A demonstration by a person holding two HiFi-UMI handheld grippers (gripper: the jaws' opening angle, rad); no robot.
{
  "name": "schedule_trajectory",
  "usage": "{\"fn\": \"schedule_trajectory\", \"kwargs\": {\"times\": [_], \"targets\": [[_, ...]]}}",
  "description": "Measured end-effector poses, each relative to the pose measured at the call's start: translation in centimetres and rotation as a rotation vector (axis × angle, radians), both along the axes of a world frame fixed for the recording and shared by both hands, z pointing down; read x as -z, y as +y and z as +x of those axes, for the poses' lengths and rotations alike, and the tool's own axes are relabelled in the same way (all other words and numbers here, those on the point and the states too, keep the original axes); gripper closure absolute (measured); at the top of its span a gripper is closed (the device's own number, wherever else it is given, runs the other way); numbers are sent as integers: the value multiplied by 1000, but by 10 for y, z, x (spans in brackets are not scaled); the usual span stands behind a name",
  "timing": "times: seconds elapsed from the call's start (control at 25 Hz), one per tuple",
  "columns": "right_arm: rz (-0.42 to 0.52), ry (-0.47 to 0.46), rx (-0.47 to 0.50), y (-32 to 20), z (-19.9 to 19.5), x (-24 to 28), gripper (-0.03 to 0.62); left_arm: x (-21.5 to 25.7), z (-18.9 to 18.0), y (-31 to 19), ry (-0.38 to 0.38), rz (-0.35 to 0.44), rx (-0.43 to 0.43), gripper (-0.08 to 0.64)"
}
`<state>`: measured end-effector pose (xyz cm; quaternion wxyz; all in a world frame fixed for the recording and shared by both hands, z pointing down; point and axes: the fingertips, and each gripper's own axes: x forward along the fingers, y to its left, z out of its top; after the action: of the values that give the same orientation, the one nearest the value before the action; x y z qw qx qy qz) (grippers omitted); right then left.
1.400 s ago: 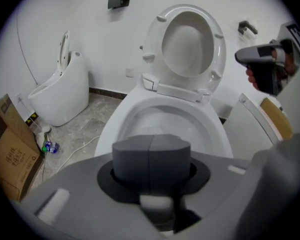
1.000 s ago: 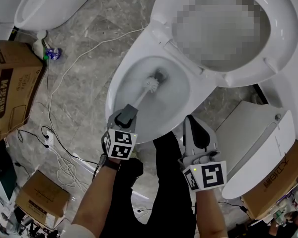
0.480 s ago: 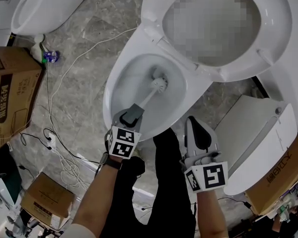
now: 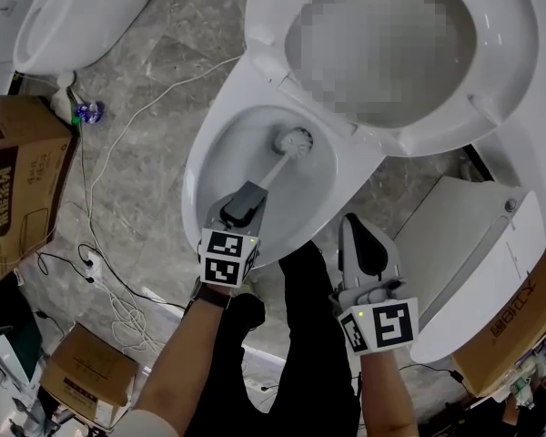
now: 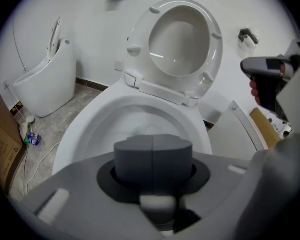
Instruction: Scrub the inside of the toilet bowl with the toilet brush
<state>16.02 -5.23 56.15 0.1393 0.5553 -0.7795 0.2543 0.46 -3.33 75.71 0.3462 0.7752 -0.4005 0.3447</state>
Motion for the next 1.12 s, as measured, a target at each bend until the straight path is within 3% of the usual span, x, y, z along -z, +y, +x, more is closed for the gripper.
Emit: {"fn": "schedule_trajectory", "kwargs": {"times": [0.16,0.6,1.12], "targets": [[7,-4,10,-6,-6,-5,580,-12,-8,1,-27,-10,42,411],[20,-18,24,-17,-18,-21,580,-40,-16,19,-110,-109,8,410],[30,-15,17,-28,-8,-40,580,-75,-4,-5,-99,-145,27,411]]}}
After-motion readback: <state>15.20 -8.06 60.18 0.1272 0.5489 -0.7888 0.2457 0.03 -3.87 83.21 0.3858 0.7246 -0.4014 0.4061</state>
